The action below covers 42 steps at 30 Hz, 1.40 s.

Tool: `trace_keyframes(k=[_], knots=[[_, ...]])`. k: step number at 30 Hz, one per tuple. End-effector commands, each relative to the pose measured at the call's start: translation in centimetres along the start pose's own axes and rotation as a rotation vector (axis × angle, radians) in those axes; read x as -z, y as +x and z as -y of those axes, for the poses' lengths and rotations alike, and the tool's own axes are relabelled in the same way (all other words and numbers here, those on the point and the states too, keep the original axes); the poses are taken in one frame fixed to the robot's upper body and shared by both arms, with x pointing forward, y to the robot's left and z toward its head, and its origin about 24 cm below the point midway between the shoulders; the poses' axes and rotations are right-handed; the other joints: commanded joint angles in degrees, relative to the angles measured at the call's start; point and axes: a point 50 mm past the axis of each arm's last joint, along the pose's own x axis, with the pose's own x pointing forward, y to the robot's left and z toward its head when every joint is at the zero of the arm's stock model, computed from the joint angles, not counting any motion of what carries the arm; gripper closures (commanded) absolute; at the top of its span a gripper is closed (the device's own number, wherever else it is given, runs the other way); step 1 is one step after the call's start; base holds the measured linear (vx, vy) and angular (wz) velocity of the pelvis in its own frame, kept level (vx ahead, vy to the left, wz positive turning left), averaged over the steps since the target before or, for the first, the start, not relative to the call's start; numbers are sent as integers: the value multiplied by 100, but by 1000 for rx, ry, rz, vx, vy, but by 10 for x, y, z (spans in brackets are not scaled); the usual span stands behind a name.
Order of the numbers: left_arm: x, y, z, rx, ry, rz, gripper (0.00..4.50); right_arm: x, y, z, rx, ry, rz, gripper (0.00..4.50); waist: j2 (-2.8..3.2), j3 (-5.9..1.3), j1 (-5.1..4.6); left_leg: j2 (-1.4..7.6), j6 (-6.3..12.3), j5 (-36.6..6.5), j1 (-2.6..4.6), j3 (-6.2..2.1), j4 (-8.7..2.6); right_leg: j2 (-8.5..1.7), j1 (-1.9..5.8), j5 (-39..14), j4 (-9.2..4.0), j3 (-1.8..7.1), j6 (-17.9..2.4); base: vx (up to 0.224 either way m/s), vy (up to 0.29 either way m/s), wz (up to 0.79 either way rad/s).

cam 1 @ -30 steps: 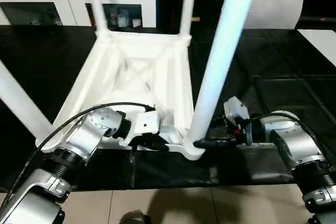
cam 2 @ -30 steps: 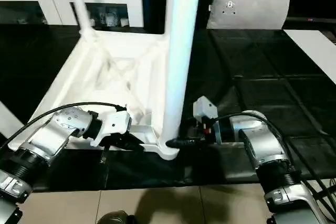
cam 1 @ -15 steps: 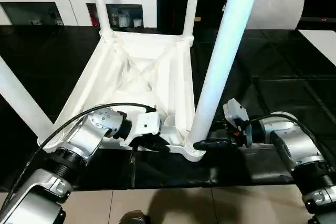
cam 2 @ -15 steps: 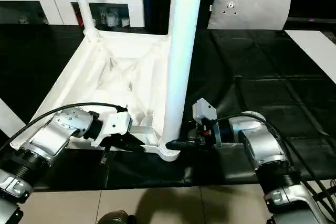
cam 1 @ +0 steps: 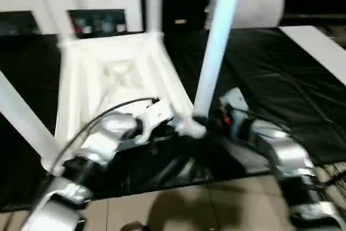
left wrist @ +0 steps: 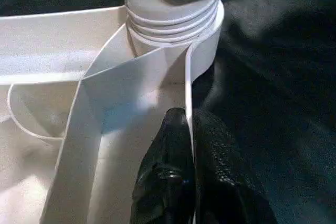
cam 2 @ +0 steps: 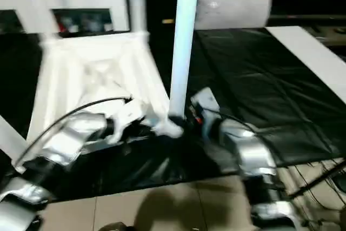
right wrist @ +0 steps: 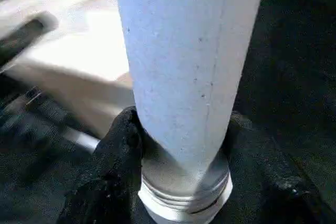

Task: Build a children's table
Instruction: Rotate leg to tighten

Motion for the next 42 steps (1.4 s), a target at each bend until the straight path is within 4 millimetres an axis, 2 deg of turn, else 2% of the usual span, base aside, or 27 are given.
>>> trace_keyframes(k=[1, 3, 4, 5, 7, 9, 11, 13, 17, 18, 20, 22, 26, 28, 30, 32, 33, 36, 37, 40, 42], knots=[[-33, 19, 17, 50, 53, 93, 450, 13, 14, -15, 23, 34, -88, 255, -25, -275, 20, 570, -354, -2017, 131, -406, -544, -704, 95, -2652, -592, 337, -809, 0, 0, 0], [-38, 25, 20, 22, 64, 90, 450, 11, 18, -16, 72, 39, -72, 255, -11, -290, -5, 573, -304, -1895, 143, -376, -542, -666, 81, -2182, -584, 351, -879, 0, 0, 0], [-40, 28, 21, 10, 84, 99, 450, 10, 19, -16, 74, 42, -58, 199, -7, -297, -3, 573, -288, -1847, 145, -369, -539, -659, 86, -2039, -573, 352, -905, 0, 0, 0], [-42, 30, 22, 3, 98, 106, 450, 7, 16, -16, 59, 55, -16, 185, -10, -301, -3, 576, -240, -1770, 135, -355, -536, -651, 101, -1788, -557, 356, -952, 0, 0, 0], [-40, 29, 22, 1, 102, 99, 450, 5, 13, -14, 60, 55, 2, 185, -14, -312, 15, 575, -148, -1604, 123, -334, -524, -655, 128, -1472, -531, 360, -1029, 0, 0, 0], [-36, 26, 19, -3, 107, 83, 450, 4, 8, -9, 69, 43, 13, 150, -17, -321, 65, 580, -60, -1482, 137, -309, -503, -652, 117, -1335, -526, 368, -1065, 0, 0, 0], [-31, 21, 15, -5, 109, 69, 450, 5, 1, -2, 63, 6, 22, 142, -21, -333, 140, 577, 31, -1234, 118, -296, -493, -654, 148, -1065, -500, 359, -1116, 0, 0, 0], [-26, 15, 9, -8, 129, 66, 450, 4, -8, 6, 42, -10, 37, 105, -24, -336, 161, 578, 66, -1151, 104, -300, -494, -650, 171, -955, -482, 347, -1140, 0, 0, 0], [-19, 7, 5, 40, 154, 73, 450, 1, -20, 19, 10, -14, 47, 87, -3, -338, 181, 590, 121, -1141, 107, -296, -492, -647, 174, -869, -474, 340, -1214, 0, 0, 0], [-18, 5, 5, 54, 160, 69, 450, 0, -22, 21, -4, -22, 48, 62, -7, -335, 182, 585, 120, -1166, 106, -297, -490, -645, 175, -901, -477, 334, -1220, 0, 0, 0], [-9, -4, 3, 114, 180, 51, 450, -4, -33, 29, -78, -66, 51, 55, 18, -342, 216, 601, 112, -1148, 116, -294, -486, -647, 176, -881, -461, 337, -1220, 0, 0, 0], [-5, -11, 2, 178, 197, 45, 450, -6, -42, 32, -162, -133, 38, 38, 11, -342, 240, 601, 140, -1143, 111, -283, -479, -642, 175, -736, -442, 330, -1272, 0, 0, 0], [2, -22, 0, 282, 248, 21, 450, -9, -53, 30, -325, -255, 3, 38, 19, -367, 278, 610, 217, -978, 104, -278, -450, -644, 186, -411, -392, 309, -1374, 0, 0, 0], [2, -23, 0, 297, 256, 21, 450, -9, -53, 30, -339, -263, -4, 38, 20, -363, 290, 607, 313, -882, 89, -265, -437, -636, 185, -268, -375, 302, -1439, 0, 0, 0], [2, -28, 2, 369, 278, 17, 450, -10, -57, 29, -426, -281, -15, 38, -21, -364, 304, 613, 350, -916, 91, -258, -430, -647, 193, -381, -384, 296, -1475, 0, 0, 0], [3, -31, 3, 411, 286, 16, 450, -10, -59, 28, -482, -288, -22, 54, 8, -361, 339, 628, 366, -926, 93, -258, -426, -656, 186, -505, -387, 290, -1484, 0, 0, 0], [3, -32, 4, 438, 293, 13, 450, -10, -60, 27, -520, -291, -30, 63, -16, -364, 340, 631, 373, -925, 94, -253, -427, -645, 185, -526, -383, 286, -1483, 0, 0, 0], [3, -34, 7, 492, 310, 11, 450, -9, -62, 24, -609, -293, -48, 91, 6, -365, 417, 647, 361, -949, 123, -243, -420, -640, 147, -583, -377, 287, -1502, 0, 0, 0], [3, -34, 12, 538, 327, 11, 450, -9, -62, 22, -662, -289, -55, 100, -24, -364, 446, 655, 347, -943, 121, -249, -425, -655, 153, -622, -369, 283, -1503, 0, 0, 0], [3, -33, 17, 577, 322, 18, 450, -7, -58, 18, -699, -273, -56, 132, -10, -365, 457, 658, 303, -984, 114, -252, -433, -654, 148, -725, -372, 276, -1491, 0, 0, 0], [4, -32, 17, 576, 324, 16, 450, -5, -57, 16, -723, -258, -62, 143, -33, -361, 468, 652, 273, -1029, 112, -252, -432, -667, 150, -814, -376, 278, -1477, 0, 0, 0]])
